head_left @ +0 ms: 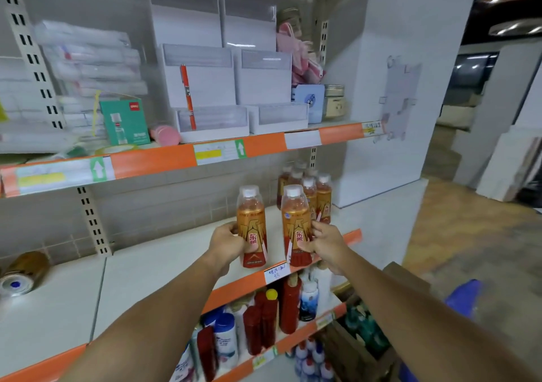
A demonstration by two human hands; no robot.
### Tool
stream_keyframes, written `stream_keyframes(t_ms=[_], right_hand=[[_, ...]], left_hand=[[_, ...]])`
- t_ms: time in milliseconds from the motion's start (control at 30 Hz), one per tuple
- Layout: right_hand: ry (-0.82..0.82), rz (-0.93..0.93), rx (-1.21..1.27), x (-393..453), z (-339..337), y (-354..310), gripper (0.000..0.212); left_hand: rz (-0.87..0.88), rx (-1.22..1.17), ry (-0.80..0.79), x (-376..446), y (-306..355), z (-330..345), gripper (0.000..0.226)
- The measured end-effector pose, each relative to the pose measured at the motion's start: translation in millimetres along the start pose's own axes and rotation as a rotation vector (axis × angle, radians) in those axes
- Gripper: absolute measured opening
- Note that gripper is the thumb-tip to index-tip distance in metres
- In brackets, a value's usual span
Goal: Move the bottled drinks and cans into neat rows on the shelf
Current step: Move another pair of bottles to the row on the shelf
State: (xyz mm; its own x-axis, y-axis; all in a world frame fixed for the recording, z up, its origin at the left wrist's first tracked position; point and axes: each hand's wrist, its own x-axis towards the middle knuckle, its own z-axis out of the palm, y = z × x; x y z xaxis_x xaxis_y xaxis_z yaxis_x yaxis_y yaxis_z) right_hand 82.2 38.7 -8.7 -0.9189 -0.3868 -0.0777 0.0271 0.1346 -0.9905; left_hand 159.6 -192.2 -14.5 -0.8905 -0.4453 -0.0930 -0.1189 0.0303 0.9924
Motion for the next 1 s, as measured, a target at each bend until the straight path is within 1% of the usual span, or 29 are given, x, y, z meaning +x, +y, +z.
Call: stream_keyframes(t_ms=[67, 200, 300, 433, 700, 767, 867, 1000], right_hand=[[0.01, -0.006, 0.001, 5, -7, 1, 0.049], [-0.014, -0.007, -0.009, 15, -15, 2, 0.043], [-0.013, 0.0, -0.029, 27, -19, 3, 0.043], [-0.03, -0.011, -0.062, 48, -20, 3, 0.041], [-0.085, -0.014, -0.099, 109, 1, -1, 0.038], [-0.097, -0.002, -0.083, 125, 6, -2, 0.04], [-0.102, 0.001, -0.086, 145, 15, -1, 0.039], [-0.118, 0.02, -0.072, 169, 28, 0, 0.036]], left_hand=[[-0.006, 0.012, -0.005, 5, 2, 8, 0.06], [-0.017, 0.056, 0.002, 18, 6, 15, 0.062], [-0.031, 0.09, 0.019, 33, 8, 17, 0.062], [-0.051, 0.084, 0.036, 59, 5, 17, 0.061], [-0.079, 0.06, 0.058, 114, -1, 13, 0.044], [-0.075, 0.071, 0.064, 128, -1, 11, 0.043], [-0.067, 0.091, 0.078, 151, -1, 10, 0.05], [-0.06, 0.148, 0.119, 176, -3, 10, 0.043]])
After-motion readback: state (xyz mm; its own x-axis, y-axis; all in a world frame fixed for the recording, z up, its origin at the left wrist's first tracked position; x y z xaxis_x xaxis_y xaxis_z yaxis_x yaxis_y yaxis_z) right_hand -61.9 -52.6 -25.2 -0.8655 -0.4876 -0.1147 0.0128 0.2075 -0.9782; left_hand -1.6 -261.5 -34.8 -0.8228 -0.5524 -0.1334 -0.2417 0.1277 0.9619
